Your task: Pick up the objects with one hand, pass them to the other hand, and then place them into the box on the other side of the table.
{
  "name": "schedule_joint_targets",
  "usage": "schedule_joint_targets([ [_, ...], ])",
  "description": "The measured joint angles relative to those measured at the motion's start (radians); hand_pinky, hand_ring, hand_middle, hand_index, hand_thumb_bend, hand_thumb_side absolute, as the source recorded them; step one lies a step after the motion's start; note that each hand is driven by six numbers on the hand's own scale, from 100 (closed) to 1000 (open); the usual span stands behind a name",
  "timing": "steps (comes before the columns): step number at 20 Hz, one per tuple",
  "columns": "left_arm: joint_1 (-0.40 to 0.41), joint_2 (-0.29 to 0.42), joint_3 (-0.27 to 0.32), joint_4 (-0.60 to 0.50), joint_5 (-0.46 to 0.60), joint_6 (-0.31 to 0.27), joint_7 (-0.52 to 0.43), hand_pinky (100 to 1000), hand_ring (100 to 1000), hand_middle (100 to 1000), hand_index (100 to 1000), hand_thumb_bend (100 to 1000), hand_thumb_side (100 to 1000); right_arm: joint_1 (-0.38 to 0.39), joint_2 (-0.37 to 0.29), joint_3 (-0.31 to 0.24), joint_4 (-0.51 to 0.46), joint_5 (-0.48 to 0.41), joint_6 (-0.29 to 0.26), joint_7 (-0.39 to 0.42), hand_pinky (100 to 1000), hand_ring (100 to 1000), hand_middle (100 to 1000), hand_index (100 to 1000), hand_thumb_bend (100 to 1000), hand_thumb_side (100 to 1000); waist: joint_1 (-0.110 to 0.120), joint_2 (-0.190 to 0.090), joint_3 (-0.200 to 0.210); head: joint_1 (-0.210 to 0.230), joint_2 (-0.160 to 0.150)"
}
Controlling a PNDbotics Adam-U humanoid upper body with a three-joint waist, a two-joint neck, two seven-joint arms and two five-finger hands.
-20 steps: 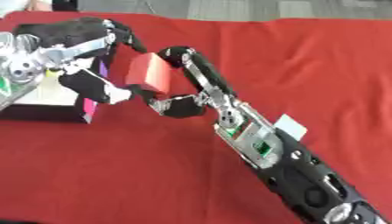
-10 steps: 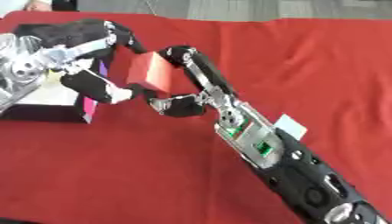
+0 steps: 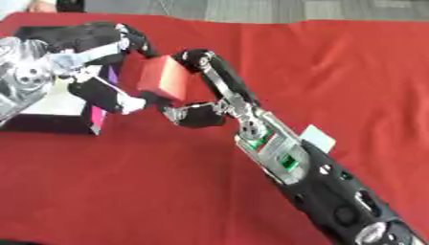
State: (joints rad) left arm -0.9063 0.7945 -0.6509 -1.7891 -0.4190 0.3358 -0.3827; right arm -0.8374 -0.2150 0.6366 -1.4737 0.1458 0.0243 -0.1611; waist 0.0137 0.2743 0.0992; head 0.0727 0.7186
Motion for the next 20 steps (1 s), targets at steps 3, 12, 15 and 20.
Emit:
schedule_joint_targets([
  [3, 0.0, -0.003, 0.0, 0.0, 0.017, -0.001, 0.028, 762, 732, 559, 592, 142, 236, -0.003, 0.0, -0.001, 0.0, 0.0, 0.001, -0.002, 789, 637, 516, 574, 100, 100, 0.0, 0.0, 0.0, 0.0, 0.0],
  [12, 0.002, -0.004, -0.011, 0.006, 0.062, 0.016, 0.112, 720, 637, 443, 425, 100, 167, -0.007, -0.003, -0.007, 0.004, 0.01, 0.025, 0.009, 806, 710, 598, 682, 100, 357, 0.0, 0.0, 0.0, 0.0, 0.0],
  [15, 0.002, -0.004, -0.012, 0.006, 0.06, 0.018, 0.115, 717, 630, 427, 402, 100, 161, -0.007, -0.003, -0.007, 0.006, 0.027, 0.034, 0.016, 821, 743, 631, 738, 100, 465, 0.0, 0.0, -0.001, 0.0, 0.0],
  [20, 0.002, -0.004, -0.012, 0.007, 0.05, 0.019, 0.114, 713, 627, 417, 389, 104, 143, -0.007, -0.004, -0.006, 0.006, 0.057, 0.041, 0.035, 833, 766, 663, 802, 100, 642, 0.0, 0.0, -0.001, 0.001, 0.0],
])
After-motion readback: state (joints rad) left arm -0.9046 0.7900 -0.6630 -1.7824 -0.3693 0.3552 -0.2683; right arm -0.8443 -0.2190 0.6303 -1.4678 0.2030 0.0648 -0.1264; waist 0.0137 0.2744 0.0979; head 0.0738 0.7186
